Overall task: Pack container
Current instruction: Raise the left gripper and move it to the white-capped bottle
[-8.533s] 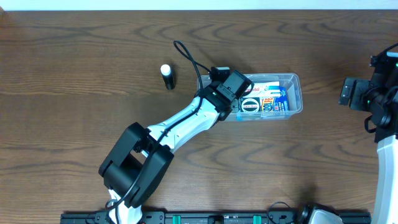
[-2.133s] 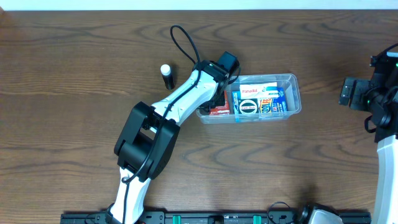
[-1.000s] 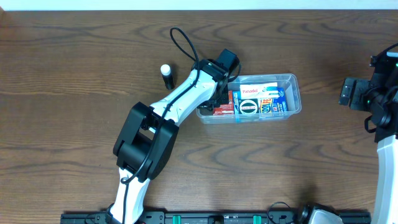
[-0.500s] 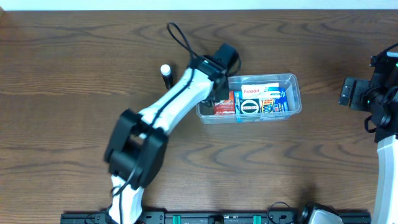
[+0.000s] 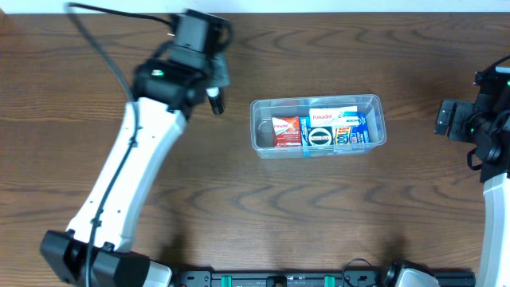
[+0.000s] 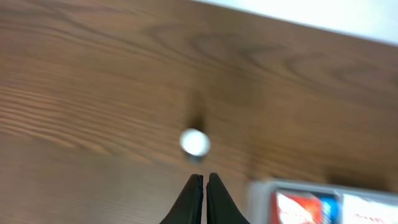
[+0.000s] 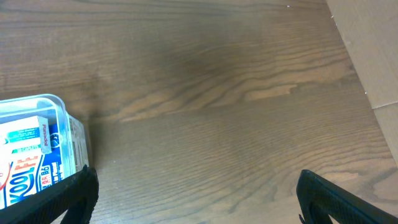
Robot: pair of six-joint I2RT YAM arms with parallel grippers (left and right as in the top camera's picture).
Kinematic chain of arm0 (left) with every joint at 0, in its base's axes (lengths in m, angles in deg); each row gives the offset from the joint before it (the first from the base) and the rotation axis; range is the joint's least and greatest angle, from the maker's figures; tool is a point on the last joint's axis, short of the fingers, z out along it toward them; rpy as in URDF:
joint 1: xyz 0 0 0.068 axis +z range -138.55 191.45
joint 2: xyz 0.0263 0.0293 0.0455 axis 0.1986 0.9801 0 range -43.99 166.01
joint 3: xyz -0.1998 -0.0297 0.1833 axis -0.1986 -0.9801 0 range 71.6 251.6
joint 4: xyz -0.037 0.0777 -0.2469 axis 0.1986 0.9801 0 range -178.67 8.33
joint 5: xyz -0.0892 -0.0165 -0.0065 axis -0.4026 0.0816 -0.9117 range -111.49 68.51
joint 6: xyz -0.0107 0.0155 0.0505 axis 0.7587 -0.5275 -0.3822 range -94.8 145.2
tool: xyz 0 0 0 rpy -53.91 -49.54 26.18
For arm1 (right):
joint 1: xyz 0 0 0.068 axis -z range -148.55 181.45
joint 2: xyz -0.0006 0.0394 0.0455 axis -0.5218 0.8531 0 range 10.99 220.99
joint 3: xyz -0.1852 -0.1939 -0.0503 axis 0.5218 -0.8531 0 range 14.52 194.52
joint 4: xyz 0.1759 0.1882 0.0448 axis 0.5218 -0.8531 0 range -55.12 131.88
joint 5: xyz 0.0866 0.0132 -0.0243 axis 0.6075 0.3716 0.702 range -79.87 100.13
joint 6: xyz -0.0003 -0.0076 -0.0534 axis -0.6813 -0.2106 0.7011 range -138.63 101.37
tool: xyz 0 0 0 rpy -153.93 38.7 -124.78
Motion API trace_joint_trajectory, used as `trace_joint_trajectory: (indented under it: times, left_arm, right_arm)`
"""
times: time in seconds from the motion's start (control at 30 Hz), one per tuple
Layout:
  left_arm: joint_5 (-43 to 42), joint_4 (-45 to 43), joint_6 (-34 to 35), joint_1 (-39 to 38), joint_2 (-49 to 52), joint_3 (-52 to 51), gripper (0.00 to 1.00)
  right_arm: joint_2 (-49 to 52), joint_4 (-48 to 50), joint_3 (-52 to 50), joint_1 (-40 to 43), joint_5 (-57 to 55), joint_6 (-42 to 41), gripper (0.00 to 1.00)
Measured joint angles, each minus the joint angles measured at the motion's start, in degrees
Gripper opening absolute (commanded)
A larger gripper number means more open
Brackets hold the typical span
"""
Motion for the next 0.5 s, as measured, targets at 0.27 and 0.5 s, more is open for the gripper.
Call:
trace_joint_trajectory:
  times: [0.27,0.5]
  left_arm:
    - [-0.2,0.0,-2.1,6.1,2.1,0.0,0.08]
    - [-4.0,-1.9,-2.5,6.1,6.5,0.0,0.29]
  right_arm:
    - [0.0,0.0,0.0,0.0,0.0,0.0,0.99]
    - [0.0,0.0,0.0,0.0,0.0,0.0,0.99]
